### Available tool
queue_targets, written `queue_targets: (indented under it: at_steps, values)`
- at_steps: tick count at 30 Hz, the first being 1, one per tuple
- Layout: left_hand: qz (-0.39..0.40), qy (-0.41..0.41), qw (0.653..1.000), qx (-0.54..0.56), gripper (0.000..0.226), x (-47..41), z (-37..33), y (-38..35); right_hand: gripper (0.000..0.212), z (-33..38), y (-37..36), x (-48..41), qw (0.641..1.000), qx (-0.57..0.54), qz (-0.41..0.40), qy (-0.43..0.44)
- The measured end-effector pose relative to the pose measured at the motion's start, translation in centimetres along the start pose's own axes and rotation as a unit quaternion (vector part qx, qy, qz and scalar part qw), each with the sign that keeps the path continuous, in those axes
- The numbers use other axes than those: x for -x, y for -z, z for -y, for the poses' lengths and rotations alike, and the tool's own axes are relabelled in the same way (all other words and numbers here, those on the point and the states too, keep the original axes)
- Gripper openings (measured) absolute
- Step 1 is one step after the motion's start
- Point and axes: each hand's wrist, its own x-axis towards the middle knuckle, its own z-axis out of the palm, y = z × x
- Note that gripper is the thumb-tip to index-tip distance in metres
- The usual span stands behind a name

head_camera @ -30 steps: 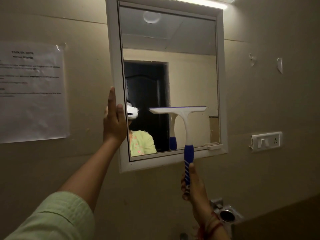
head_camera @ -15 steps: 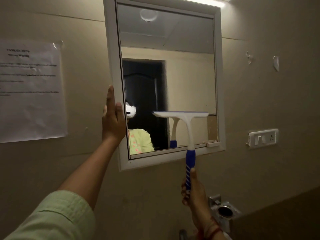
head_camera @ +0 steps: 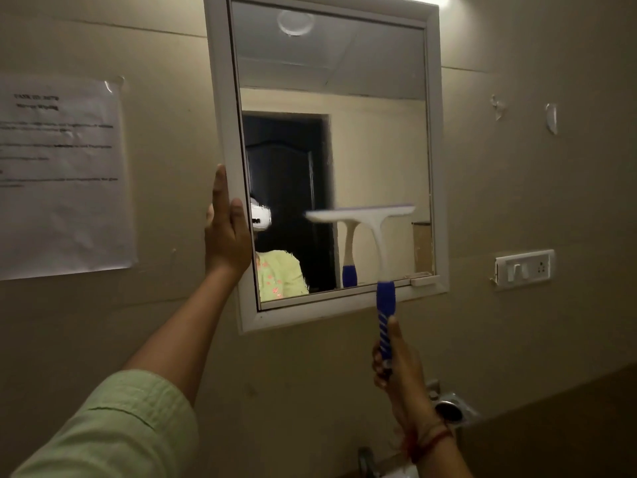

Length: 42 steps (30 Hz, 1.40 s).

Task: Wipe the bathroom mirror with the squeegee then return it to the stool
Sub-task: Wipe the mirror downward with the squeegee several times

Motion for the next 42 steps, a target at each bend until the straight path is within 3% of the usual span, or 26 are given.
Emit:
queue_targets:
  at_steps: [5,13,22,31,38,42]
  values:
    - [-0.006,-0.006,1.0,-0.004,0.047,0.1,0.1,-0.1,0.054,-3.9,2.4,1.9,0.998,0.034,-0.037,-0.035]
    - [-0.004,-0.016,1.0,-0.009,0.047,0.0,0.1,-0.1,0.055,2.7,0.5,-0.8,0.995,0.086,0.0,0.053]
    - [-0.004,-0.011,1.0,-0.01,0.047,0.1,-0.2,-0.1,0.057,-6.9,1.8,1.6,0.998,0.057,-0.036,-0.021]
    - [-0.002,-0.009,1.0,-0.006,0.047,-0.1,0.3,-0.2,0.057,-2.8,0.4,-0.5,0.998,0.049,-0.001,0.036]
    - [-0.001,-0.011,1.0,0.001,0.048,-0.1,0.3,-0.1,0.058,-8.6,2.0,1.1,0.998,0.053,-0.029,-0.033]
    - [0.0,-0.009,1.0,0.003,0.047,-0.1,0.3,-0.1,0.058,-7.1,2.0,0.5,0.998,0.064,-0.014,-0.019]
